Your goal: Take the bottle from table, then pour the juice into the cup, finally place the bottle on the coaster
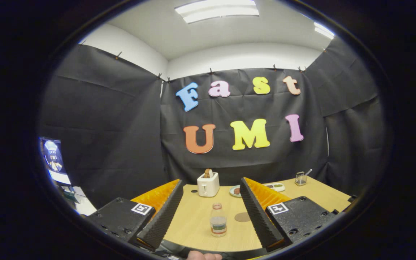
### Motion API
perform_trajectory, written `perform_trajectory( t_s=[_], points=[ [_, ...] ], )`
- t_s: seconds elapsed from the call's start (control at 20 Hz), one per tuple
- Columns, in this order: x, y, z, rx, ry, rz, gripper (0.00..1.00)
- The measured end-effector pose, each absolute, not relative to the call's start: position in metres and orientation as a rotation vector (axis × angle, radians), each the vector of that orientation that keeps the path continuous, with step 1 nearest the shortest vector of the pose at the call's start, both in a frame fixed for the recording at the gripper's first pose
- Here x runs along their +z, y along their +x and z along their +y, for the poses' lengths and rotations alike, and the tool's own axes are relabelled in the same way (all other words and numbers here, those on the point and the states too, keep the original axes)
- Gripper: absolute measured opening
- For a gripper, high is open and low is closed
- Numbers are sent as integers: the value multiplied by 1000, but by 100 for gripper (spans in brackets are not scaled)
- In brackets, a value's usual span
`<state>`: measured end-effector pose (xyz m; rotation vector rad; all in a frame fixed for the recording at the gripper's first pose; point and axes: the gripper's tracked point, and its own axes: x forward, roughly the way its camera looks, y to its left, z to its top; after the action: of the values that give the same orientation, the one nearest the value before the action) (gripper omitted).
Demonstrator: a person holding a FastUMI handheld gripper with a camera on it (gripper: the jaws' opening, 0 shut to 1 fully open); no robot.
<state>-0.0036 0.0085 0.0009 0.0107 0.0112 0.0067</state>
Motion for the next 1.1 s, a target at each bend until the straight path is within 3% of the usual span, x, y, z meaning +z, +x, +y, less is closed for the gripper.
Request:
perform_trajectory(
  t_s=[0.4,1.1],
  points=[
    [-41,-4,22,-14,-1,22,100],
    [-214,58,-4,-143,-86,190,100]
  ],
)
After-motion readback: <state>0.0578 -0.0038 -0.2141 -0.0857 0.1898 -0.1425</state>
